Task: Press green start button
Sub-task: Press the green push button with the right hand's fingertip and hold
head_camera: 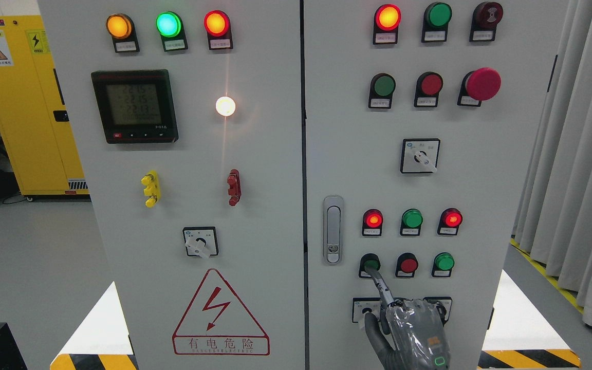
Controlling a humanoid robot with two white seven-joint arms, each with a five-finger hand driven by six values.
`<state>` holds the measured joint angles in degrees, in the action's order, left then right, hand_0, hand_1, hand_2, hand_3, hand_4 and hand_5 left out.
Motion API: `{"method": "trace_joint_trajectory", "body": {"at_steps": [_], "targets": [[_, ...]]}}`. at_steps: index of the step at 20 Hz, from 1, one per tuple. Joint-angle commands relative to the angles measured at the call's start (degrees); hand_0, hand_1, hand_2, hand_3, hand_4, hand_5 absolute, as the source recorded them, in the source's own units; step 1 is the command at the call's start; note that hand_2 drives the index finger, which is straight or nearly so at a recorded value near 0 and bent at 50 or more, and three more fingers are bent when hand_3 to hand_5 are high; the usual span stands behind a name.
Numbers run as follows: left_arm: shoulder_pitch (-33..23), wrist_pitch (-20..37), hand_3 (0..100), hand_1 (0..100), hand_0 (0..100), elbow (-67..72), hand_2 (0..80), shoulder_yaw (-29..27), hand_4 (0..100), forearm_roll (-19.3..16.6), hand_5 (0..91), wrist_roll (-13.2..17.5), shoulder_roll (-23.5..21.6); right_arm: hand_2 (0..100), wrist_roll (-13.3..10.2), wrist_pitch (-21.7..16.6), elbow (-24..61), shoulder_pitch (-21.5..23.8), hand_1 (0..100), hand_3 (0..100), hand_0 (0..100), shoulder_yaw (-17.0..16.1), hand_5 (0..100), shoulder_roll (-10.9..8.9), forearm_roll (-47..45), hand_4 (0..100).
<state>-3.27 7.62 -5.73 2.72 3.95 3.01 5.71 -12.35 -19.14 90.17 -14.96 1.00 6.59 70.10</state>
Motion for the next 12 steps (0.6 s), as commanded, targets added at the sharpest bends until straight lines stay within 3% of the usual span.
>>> {"method": "trace_joint_trajectory", "body": {"at_steps": [1,12], "targets": [[-0.1,0.0,0,56,12,0.0,0.0,0.0,0,0.0,0.0,0.0,0.0,2,1.0,0.4,-1.6,-0.5,97,96,70,-2.8,100,0.00,-1.2,100],[0.0,0.0,0,56,12,0.0,0.0,0.0,0,0.0,0.0,0.0,0.0,2,0.4,0.2,1.8,0.8,97,96,70,-2.8,100,0.35,-1.3,100]]}}
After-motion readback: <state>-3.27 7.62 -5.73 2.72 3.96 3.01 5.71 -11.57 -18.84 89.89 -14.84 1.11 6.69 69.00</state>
